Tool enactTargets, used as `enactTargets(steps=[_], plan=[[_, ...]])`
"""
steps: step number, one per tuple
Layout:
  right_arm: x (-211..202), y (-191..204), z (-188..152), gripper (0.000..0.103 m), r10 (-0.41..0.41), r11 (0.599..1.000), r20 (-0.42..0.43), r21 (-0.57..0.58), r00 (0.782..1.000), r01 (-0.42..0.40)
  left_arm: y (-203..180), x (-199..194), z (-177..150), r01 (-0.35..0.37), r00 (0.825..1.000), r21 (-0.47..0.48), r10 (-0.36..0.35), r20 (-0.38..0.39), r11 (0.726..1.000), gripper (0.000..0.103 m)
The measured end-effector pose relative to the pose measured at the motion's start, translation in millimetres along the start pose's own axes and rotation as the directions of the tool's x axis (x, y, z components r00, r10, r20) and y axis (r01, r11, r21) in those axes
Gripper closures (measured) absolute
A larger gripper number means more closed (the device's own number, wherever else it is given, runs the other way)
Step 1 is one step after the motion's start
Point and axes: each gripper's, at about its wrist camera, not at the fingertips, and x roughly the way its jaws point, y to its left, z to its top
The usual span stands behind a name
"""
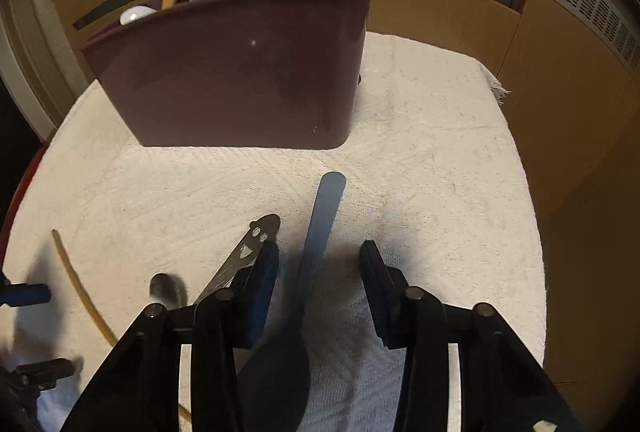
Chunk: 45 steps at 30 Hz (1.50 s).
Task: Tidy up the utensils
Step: 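Move both open tools back down over the remaining utensils on the table, then grasp a wooden chopstick with the left tool while the right tool grasps a silver spoon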
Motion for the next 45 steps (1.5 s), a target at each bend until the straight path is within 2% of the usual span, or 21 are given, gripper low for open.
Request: enactTargets(steps=[1,2,6,9,13,16,17,20,23,27,29,31,32,33,35,36,37,38,40,43,45], plan=[[-0.9,3.1,1.4,0.091,-0.013,1.0,-0.002,-0.019,1.0,0.013,6.2,-2.0,0.3,0.026,1.0,-0.044,-0.026,-0.001,0.999,0.035],[-2.9,5.4,1.5,0.093,-0.012,0.999,-0.005,-0.037,1.0,0.012,10.9,-3.1,1.8,0.049,0.999,-0.087,-0.049,-0.001,0.995,0.035],[-27.7,0.7,-9.4,0.094,0.018,0.999,0.052,-0.031,0.998,-0.016,21.8,2.5,20.1,0.119,0.992,-0.222,-0.123,-0.005,0.968,0.035],[-49.7,-9.2,-22.3,0.094,0.014,1.0,0.097,-0.01,0.995,-0.013,19.9,13.9,42.0,0.142,0.989,-0.264,-0.146,0.005,0.954,0.035],[-71.8,-17.7,-36.8,0.094,0.032,0.999,0.131,0.014,0.991,-0.034,1.7,35.8,75.4,0.103,0.994,-0.242,-0.095,0.043,0.965,0.035],[-79.9,-19.7,-46.4,0.094,0.034,0.999,0.134,0.011,0.99,-0.036,-14.8,51.1,90.5,0.014,0.997,-0.193,0.0,0.074,0.981,0.036],[-79.8,-18.0,-47.9,0.094,0.026,1.0,0.137,0.009,0.99,-0.027,-19.3,54.2,93.2,-0.02,0.996,-0.179,0.035,0.085,0.984,0.039],[-80.2,-16.1,-53.8,0.094,-0.004,1.0,0.136,-0.009,0.991,0.005,-25.8,58.4,94.7,-0.119,0.983,-0.155,0.138,0.122,0.981,0.05],[-72.6,-14.7,-55.3,0.094,0.004,1.0,0.121,-0.012,0.993,-0.003,-38.7,60.4,85.4,-0.216,0.965,-0.044,0.22,0.141,0.975,0.055],[-68.5,-17.7,-56.2,0.094,0.028,1.0,0.104,0.01,0.994,-0.029,-44.9,47.5,59.8,-0.249,0.96,0.097,0.232,0.155,0.964,0.055],[-68.0,-20.3,-57.9,0.094,0.023,1.0,0.103,0.019,0.994,-0.025,-40.6,39.2,46.7,-0.301,0.946,0.142,0.276,0.167,0.943,0.055],[-66.0,-23.1,-59.1,0.094,0.032,0.999,0.096,0.032,0.995,-0.036,-31.4,34.3,39.1,-0.361,0.926,0.141,0.338,0.167,0.922,0.055],[-64.9,-23.7,-59.8,0.094,0.035,0.999,0.094,0.035,0.995,-0.038,-23.2,31.4,36.4,-0.375,0.922,0.119,0.356,0.155,0.919,0.055],[-64.2,-23.7,-60.4,0.093,0.034,0.999,0.093,0.036,0.995,-0.038,-18.7,29.9,35.6,-0.367,0.925,0.09,0.353,0.14,0.926,0.055],[-63.1,-22.4,-61.1,0.089,0.03,0.999,0.09,0.031,0.996,-0.033,1.7,25.1,35.8,-0.286,0.954,-0.026,0.287,0.084,0.958,0.055],[-63.0,-21.1,-61.2,0.083,0.024,0.999,0.089,0.023,0.996,-0.026,11.5,24.5,37.1,-0.237,0.969,-0.095,0.243,0.055,0.967,0.055],[-63.4,-19.4,-61.3,0.071,0.018,1.0,0.09,0.013,0.996,-0.019,20.2,23.7,37.4,-0.201,0.977,-0.164,0.21,0.036,0.966,0.055],[-64.9,-18.0,-61.8,0.066,0.013,1.0,0.097,0.006,0.995,-0.014,28.8,20.3,37.1,-0.178,0.981,-0.233,0.192,0.036,0.956,0.055],[-71.3,-15.1,-64.1,0.04,-0.002,1.0,0.132,-0.006,0.991,0.002,41.9,14.2,35.1,-0.163,0.983,-0.346,0.182,0.022,0.924,0.055],[-82.2,-12.1,-69.0,0.024,-0.068,0.997,0.202,-0.013,0.977,0.073,53.8,12.5,28.5,-0.111,0.992,-0.432,0.126,0.006,0.895,0.055],[-84.6,-10.7,-71.1,0.021,-0.102,0.994,0.227,-0.027,0.969,0.11,51.6,15.1,31.3,-0.116,0.991,-0.42,0.131,0.006,0.9,0.055]])
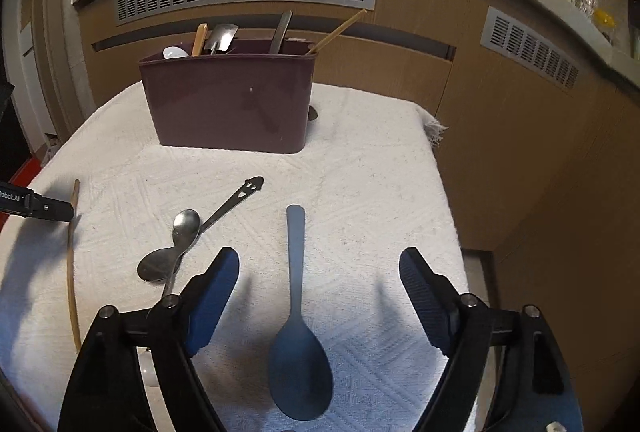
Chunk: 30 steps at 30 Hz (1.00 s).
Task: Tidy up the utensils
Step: 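Grasp a wooden chopstick with the left tool while the right tool grasps a silver spoon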
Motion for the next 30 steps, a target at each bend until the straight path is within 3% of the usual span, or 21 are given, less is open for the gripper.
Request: enactTargets(steps=[5,7,9,10,13,15,17,19,21,25,26,27,30], plan=[[8.8,12.3,-0.2,0.019,-0.035,0.996,-0.051,-0.088,0.998,0.031,-33.1,11.4,12.1,-0.009,0.999,0.103,0.004,0.049,0.995,0.055],[8.4,16.5,-1.4,0.009,-0.084,0.99,-0.046,-0.113,0.995,0.079,-56.3,21.2,17.3,-0.023,0.996,0.18,0.008,0.085,0.983,0.061],[4.8,18.7,-2.2,0.006,-0.098,0.987,-0.033,-0.132,0.995,0.092,-74.1,26.3,15.7,-0.013,0.995,0.25,-0.012,0.1,0.968,0.061],[2.2,17.5,-1.9,0.001,-0.081,0.989,-0.036,-0.125,0.996,0.076,-78.7,25.2,11.7,-0.001,0.995,0.285,-0.028,0.095,0.959,0.061],[-5.3,10.8,3.1,0.001,0.064,0.997,-0.052,-0.042,0.997,-0.067,-87.2,24.5,3.8,0.056,0.995,0.349,-0.082,0.061,0.935,0.061],[-7.2,12.6,7.6,0.001,0.153,0.988,-0.037,-0.017,0.987,-0.154,-81.5,16.3,-1.5,0.046,0.994,0.354,-0.078,0.079,0.934,0.061],[-3.6,21.8,13.1,0.01,0.2,0.979,-0.047,-0.024,0.979,-0.202,-69.2,2.4,-5.9,0.021,0.989,0.346,-0.07,0.129,0.938,0.061],[6.9,35.6,18.5,0.043,0.228,0.972,-0.09,-0.038,0.969,-0.232,-53.2,-13.6,-9.8,-0.026,0.98,0.34,-0.043,0.194,0.94,0.061],[24.0,48.5,23.4,0.052,0.25,0.967,-0.143,-0.021,0.958,-0.255,-39.8,-22.5,-11.8,-0.061,0.973,0.328,-0.017,0.232,0.943,0.061],[48.2,69.0,27.0,0.054,0.265,0.964,-0.182,0.013,0.947,-0.267,-20.7,-27.4,-19.5,-0.069,0.973,0.284,0.002,0.23,0.956,0.061],[51.6,73.2,27.4,0.058,0.251,0.967,-0.187,0.004,0.95,-0.254,-17.3,-28.2,-21.6,-0.07,0.974,0.283,0.004,0.226,0.956,0.061],[55.3,77.7,27.3,0.069,0.225,0.973,-0.199,-0.01,0.954,-0.231,-15.7,-28.1,-24.0,-0.067,0.976,0.285,0.003,0.218,0.956,0.061],[61.1,86.1,26.1,0.081,0.172,0.98,-0.215,-0.061,0.961,-0.189,-18.2,-24.9,-37.3,-0.014,0.987,0.317,-0.038,0.156,0.948,0.061]])
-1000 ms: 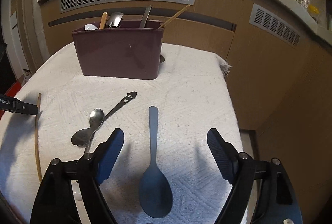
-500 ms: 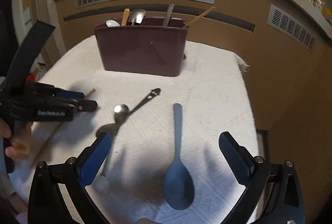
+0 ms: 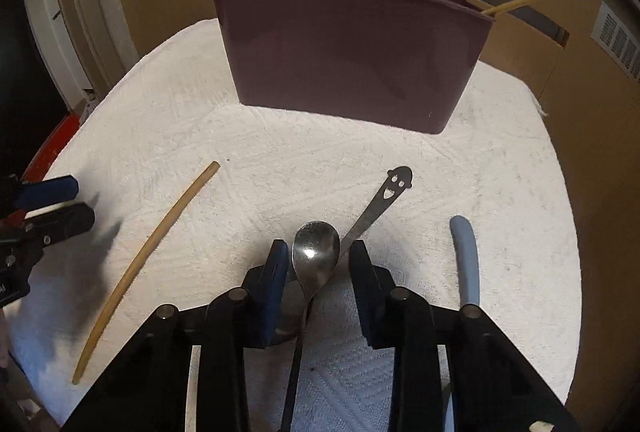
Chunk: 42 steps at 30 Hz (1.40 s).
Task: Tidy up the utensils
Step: 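Grasp a wooden chopstick with the left tool while the right tool grasps a silver spoon, then lift the chopstick and silver spoon over the caddy and open both tools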
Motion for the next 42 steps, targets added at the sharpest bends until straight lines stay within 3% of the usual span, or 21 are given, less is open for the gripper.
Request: enactTargets(steps=[7,10,15,19,22,24,29,38,40,42], plan=[[-35.6,-21.4,-11.4,0.081,-0.041,0.999,0.086,0.015,0.995,0.04,-36.9,27.2,7.7,0.109,0.983,0.091,-0.093,-0.159,0.99,0.062],[-51.5,-36.2,-20.1,0.081,-0.06,0.998,0.113,0.041,0.992,0.055,-48.8,37.1,19.9,0.104,0.974,0.127,-0.075,-0.214,0.986,0.064],[-60.3,-48.9,-30.4,0.081,-0.073,0.996,0.133,0.065,0.988,0.064,-55.0,52.7,39.9,0.052,0.968,0.136,-0.016,-0.249,0.989,0.095],[-63.6,-50.3,-30.4,0.081,-0.07,0.995,0.161,0.077,0.984,0.058,-56.9,52.0,42.6,0.023,0.986,0.097,-0.006,-0.169,0.995,0.097],[-70.2,-52.9,-30.7,0.081,-0.025,0.996,0.189,0.093,0.982,0.008,-52.7,27.4,39.6,0.064,0.997,0.008,-0.064,-0.033,0.998,0.097],[-79.1,-56.4,-30.7,0.081,0.011,0.994,0.218,0.102,0.976,-0.034,-47.9,6.7,38.9,0.111,0.992,-0.053,-0.108,0.057,0.992,0.097],[-98.1,-62.6,-26.4,0.081,0.096,0.983,0.276,0.126,0.956,-0.135,-44.4,-32.0,44.3,0.163,0.964,-0.109,-0.135,0.23,0.981,0.097],[-115.3,-61.3,-13.3,0.081,0.09,0.979,0.328,0.141,0.94,-0.144,-44.5,-56.7,70.4,0.206,0.912,-0.101,-0.154,0.38,0.973,0.097],[-120.4,-61.2,-7.3,0.081,0.089,0.98,0.359,0.137,0.929,-0.147,-47.6,-62.0,83.1,0.212,0.889,-0.094,-0.152,0.431,0.973,0.097],[-129.0,-62.6,1.8,0.081,0.081,0.98,0.4,0.134,0.913,-0.146,-50.3,-72.3,101.6,0.212,0.853,-0.076,-0.146,0.502,0.974,0.097]])
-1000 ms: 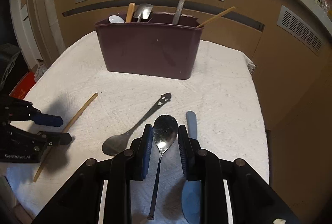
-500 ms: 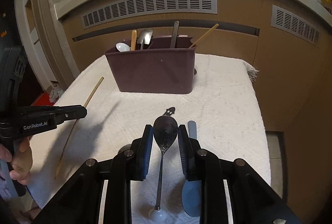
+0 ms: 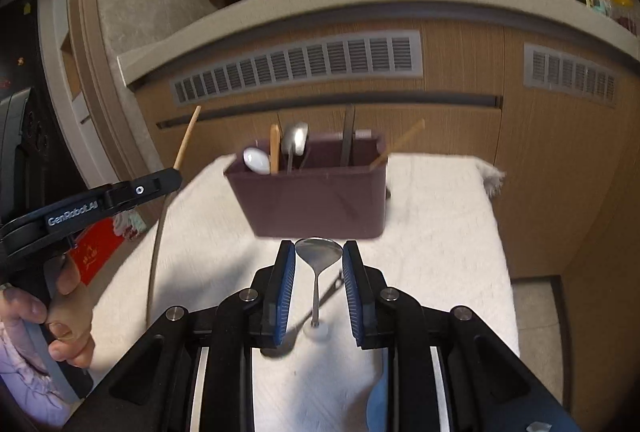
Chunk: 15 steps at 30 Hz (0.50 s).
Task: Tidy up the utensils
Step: 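Lift the chopstick and silver spoon over the caddy and open both tools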
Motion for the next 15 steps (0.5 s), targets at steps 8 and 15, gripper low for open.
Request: enactTargets(steps=[8,15], plan=[[-15.5,19.6,107.6,0.082,-0.027,0.988,0.229,-0.139,0.973,0.06,-20.6,24.9,87.9,-0.009,0.949,0.075,-0.016,0.316,0.997,0.097],[25.9,6.8,154.0,0.082,-0.062,0.983,0.219,-0.158,0.974,0.098,-4.9,87.0,111.8,-0.066,0.93,0.064,0.038,0.366,0.996,0.097]])
